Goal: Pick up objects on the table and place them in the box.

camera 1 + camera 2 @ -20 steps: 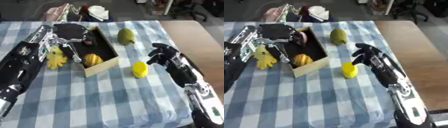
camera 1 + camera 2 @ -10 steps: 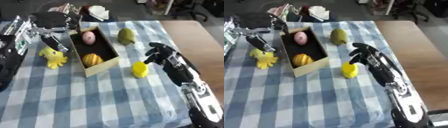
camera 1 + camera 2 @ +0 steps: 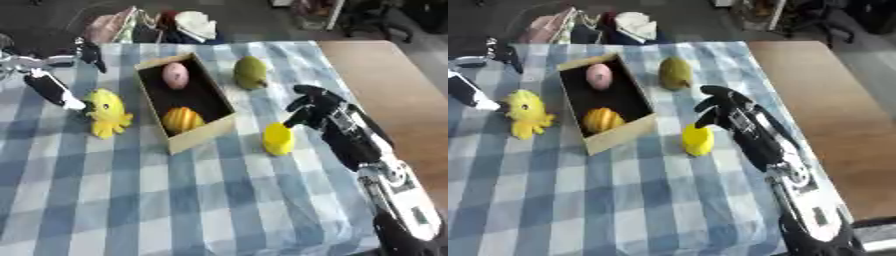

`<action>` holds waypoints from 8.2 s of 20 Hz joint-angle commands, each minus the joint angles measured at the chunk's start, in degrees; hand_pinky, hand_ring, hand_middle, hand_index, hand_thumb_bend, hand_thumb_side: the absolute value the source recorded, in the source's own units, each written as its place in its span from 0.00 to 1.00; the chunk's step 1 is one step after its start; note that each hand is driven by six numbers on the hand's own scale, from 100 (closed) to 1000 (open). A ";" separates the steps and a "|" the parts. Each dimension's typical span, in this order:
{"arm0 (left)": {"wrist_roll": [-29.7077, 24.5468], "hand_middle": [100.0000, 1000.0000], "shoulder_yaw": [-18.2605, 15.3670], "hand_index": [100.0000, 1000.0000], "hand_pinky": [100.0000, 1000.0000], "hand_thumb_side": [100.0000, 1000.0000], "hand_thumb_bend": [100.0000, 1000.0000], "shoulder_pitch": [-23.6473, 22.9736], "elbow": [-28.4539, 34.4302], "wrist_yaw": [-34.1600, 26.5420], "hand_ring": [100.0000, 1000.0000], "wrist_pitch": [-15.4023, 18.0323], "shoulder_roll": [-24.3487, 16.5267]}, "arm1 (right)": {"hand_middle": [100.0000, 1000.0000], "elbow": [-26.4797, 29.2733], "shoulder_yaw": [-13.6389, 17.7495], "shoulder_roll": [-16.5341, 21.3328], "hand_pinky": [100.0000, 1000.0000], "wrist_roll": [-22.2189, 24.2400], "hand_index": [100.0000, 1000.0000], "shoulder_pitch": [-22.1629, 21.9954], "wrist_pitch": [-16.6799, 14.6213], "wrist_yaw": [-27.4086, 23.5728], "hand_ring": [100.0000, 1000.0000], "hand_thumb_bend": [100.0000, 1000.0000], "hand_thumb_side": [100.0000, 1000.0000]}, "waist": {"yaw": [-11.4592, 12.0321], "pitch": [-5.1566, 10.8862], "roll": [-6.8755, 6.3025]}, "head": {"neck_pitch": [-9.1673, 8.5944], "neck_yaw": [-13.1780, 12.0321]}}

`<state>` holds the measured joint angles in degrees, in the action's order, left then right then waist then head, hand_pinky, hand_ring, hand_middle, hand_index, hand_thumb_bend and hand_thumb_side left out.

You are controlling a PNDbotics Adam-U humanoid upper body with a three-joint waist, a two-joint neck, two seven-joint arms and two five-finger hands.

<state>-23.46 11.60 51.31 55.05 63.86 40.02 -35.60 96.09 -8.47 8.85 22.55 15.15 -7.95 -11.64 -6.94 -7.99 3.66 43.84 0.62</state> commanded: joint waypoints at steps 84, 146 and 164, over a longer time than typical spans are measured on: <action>20.49 0.43 -0.05 0.59 0.63 0.17 0.21 5.02 -1.20 7.57 0.45 4.24 11.48 | 0.60 0.54 -1.32 -1.66 0.65 1.43 0.84 1.60 0.65 -0.32 0.53 0.00 0.70 | -3.47 1.09 0.84 | 0.27 -1.51; 8.33 0.48 -20.94 0.68 0.66 0.46 0.00 -46.12 57.95 -70.20 0.45 -30.13 14.94 | 0.78 -61.99 3.26 8.82 0.72 -11.52 0.90 47.85 3.78 33.68 0.69 0.00 0.37 | 12.19 -0.24 -1.41 | -0.94 10.52; 6.61 0.49 -20.57 0.69 0.67 0.48 0.00 -46.59 57.89 -68.65 0.45 -31.08 16.20 | 0.80 -75.96 4.73 7.33 0.74 -17.42 0.91 49.13 -1.59 51.74 0.73 0.00 0.48 | 12.66 -0.16 -1.41 | -0.86 10.68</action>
<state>-16.64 -8.72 4.50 112.01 -4.93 8.96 -19.08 20.29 -3.92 15.81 4.45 63.09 -9.63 38.62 5.67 -8.14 3.31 43.27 11.23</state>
